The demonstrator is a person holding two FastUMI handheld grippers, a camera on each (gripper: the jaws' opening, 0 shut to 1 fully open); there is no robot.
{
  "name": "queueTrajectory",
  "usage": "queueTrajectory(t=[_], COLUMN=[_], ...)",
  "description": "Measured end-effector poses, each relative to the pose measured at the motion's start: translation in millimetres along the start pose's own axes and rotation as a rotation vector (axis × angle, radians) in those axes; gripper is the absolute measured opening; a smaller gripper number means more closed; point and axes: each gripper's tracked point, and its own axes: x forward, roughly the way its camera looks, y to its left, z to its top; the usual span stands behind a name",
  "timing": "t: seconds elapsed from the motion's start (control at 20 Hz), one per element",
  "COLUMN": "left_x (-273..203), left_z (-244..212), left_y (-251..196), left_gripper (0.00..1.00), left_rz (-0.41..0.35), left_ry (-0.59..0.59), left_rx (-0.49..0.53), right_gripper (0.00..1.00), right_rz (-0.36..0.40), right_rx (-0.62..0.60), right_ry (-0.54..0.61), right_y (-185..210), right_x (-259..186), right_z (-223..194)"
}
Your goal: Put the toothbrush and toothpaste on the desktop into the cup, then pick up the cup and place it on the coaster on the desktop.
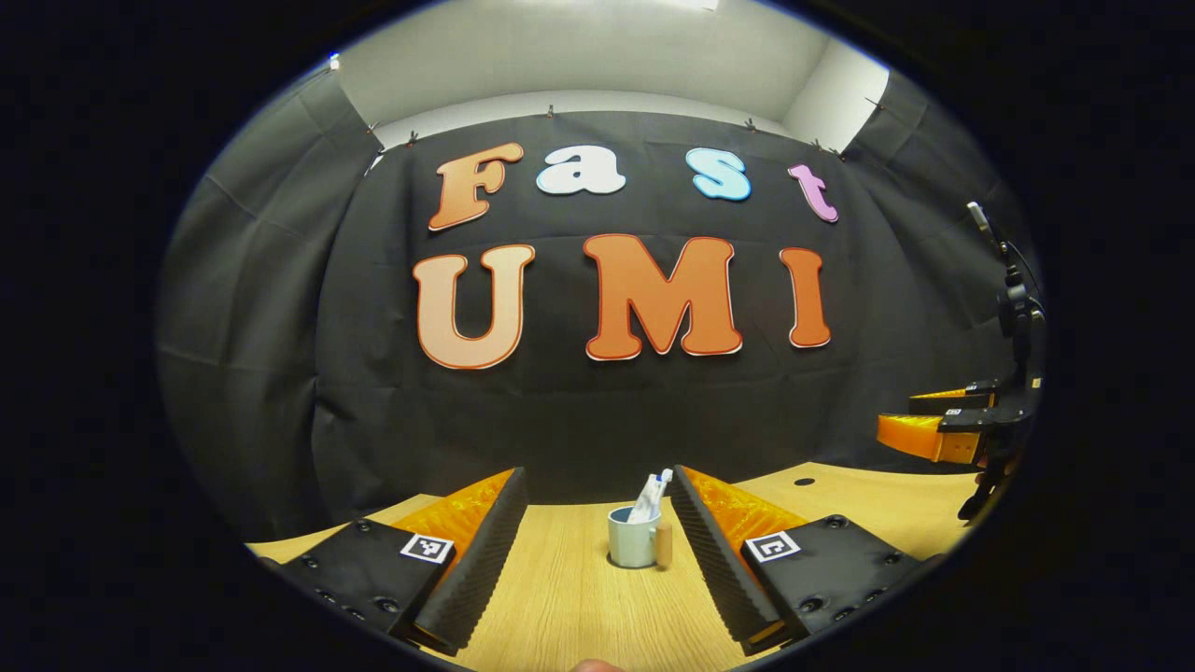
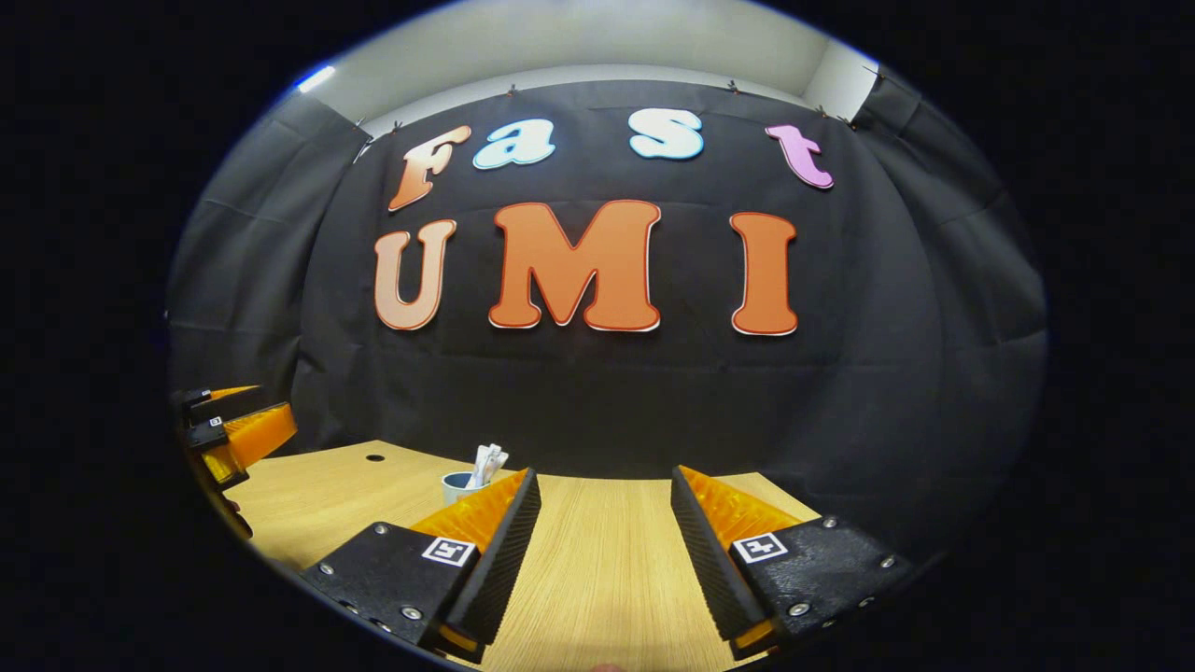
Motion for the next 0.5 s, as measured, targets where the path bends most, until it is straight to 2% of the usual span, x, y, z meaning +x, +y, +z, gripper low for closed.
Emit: queueTrajectory(t=[0.5], left_x=[0.0], left_z=[-1.8], left_y=[1.9], left_gripper=[0.98], left_rz=[0.000], left_ry=[0.032], left_rx=[-0.002], right_gripper=[0.86], right_rz=[0.037], right_rx=[-0.014], right_ry=[0.001], right_y=[20.7], right_x=[-2.9], right_z=[5.9])
